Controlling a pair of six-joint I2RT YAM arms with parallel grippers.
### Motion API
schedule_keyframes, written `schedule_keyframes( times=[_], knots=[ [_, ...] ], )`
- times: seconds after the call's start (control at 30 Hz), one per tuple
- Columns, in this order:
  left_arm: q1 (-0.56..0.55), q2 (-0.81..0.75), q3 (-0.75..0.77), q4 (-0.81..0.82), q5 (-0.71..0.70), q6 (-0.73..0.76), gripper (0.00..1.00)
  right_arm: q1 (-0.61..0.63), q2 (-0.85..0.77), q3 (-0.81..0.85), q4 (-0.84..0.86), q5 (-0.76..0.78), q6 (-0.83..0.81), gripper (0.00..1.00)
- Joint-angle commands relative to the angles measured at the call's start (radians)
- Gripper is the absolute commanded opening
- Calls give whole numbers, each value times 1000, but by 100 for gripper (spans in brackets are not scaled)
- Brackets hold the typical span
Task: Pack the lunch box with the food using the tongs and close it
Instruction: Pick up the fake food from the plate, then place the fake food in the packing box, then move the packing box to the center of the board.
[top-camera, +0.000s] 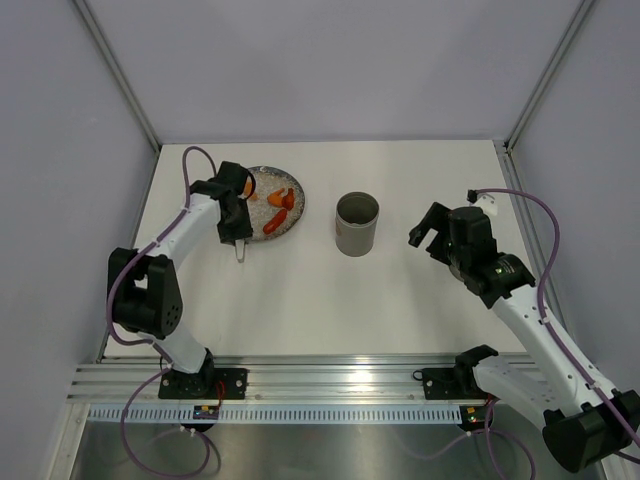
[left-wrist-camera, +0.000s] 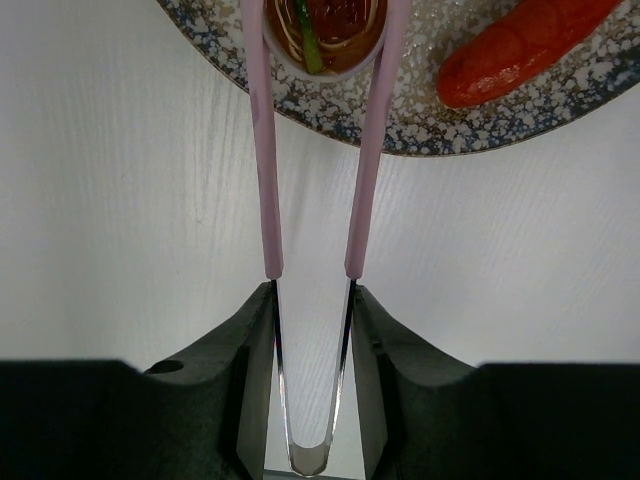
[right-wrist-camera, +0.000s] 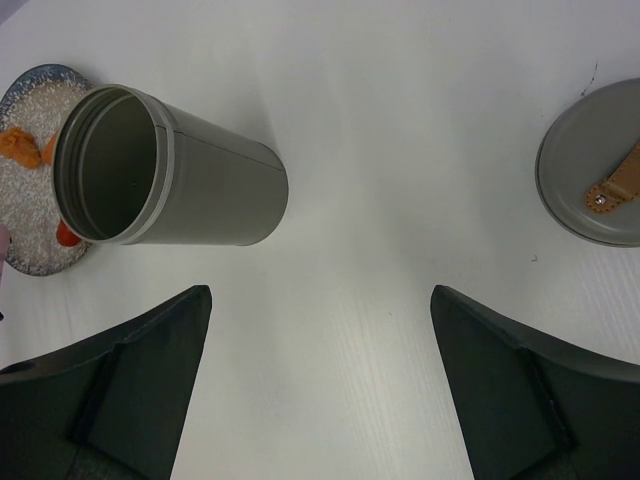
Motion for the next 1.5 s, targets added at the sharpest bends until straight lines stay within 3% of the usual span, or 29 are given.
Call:
schedule_keyframes(
  times=[0.0,0.27,0.5,0.87,1.2,1.47],
  knots=[
    [-14,-67,29,11,39,36,0,6,8,10,32,-5,9,99],
    [-115,-119,125,-98,17,91,0,6,31,32,31,-8,-5,99],
    [-278,-105,300,-210,19,107,0,5,39,44,31,4,-8,99],
    [-457,-21,507,-201,141,85,0,4,31,33,29,-2,-7,100],
    [-516,102,635,-203,210,96,0,3,226,38,121,-43,-17,100],
    [-517,203,696,-246,213,111,0,-14,355,32,276,-82,94,98]
  ],
)
